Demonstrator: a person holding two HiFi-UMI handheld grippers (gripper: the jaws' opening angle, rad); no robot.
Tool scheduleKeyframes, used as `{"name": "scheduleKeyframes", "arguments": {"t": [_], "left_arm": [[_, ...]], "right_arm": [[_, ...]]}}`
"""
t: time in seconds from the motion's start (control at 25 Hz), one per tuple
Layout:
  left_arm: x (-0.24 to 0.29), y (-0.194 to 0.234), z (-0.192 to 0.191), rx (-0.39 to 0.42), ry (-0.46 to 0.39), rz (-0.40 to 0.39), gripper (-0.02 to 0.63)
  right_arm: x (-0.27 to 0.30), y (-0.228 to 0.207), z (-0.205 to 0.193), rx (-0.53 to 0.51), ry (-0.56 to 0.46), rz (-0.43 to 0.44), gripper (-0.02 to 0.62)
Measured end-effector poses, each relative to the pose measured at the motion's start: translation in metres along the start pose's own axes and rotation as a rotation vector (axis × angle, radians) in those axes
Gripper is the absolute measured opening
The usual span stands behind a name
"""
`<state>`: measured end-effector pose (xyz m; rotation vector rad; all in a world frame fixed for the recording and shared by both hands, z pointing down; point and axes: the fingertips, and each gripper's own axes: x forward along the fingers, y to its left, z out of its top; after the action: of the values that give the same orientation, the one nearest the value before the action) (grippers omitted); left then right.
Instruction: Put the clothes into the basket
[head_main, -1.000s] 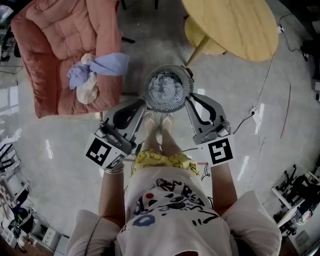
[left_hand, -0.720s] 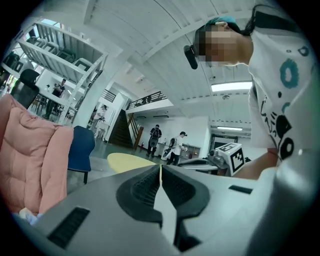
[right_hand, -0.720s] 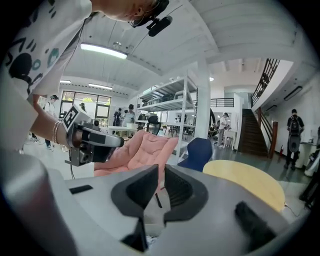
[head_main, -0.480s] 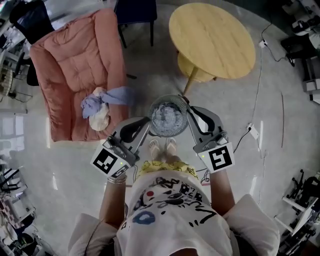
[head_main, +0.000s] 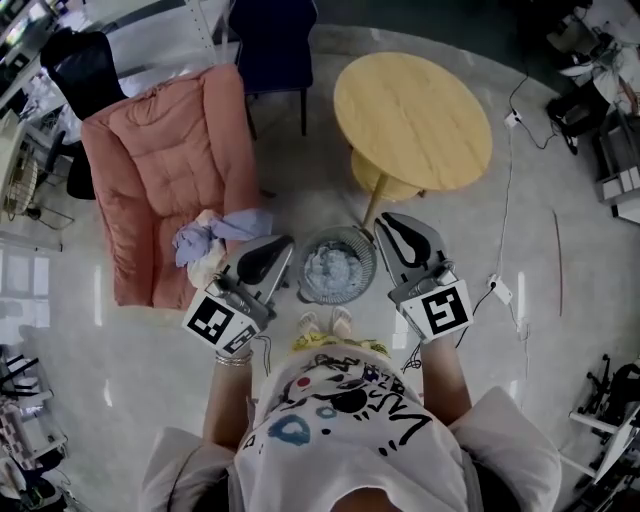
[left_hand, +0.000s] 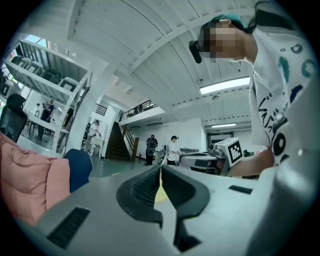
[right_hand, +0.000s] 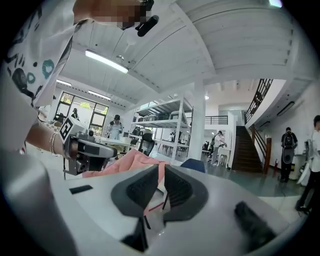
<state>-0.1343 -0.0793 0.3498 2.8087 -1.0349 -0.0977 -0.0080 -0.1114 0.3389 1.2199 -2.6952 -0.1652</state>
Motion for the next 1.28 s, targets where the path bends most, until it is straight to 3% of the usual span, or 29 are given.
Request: {"name": "scheduleKeyframes", "arguments": {"t": [0.4,0.64,1.28], "left_arm": [[-0.007,0.040,0.062,0.121,-0.087,0.124,0.023],[-0.008,0.044,0.087,0.165,-0.112,0.169,0.023],[-0.007,0.024,0.090,0.159,-0.110,0.185,0.023]], "right_arm": [[-0.032,-0.051,0.045,-0.029,-0.066,-0.101,0.052],[-0.058,-0.074,0.061,0.005,-0.111,-0.144,0.052],[-0.088,-0.069,0.061,0.030,-0.108,-0.090,0.027]]}}
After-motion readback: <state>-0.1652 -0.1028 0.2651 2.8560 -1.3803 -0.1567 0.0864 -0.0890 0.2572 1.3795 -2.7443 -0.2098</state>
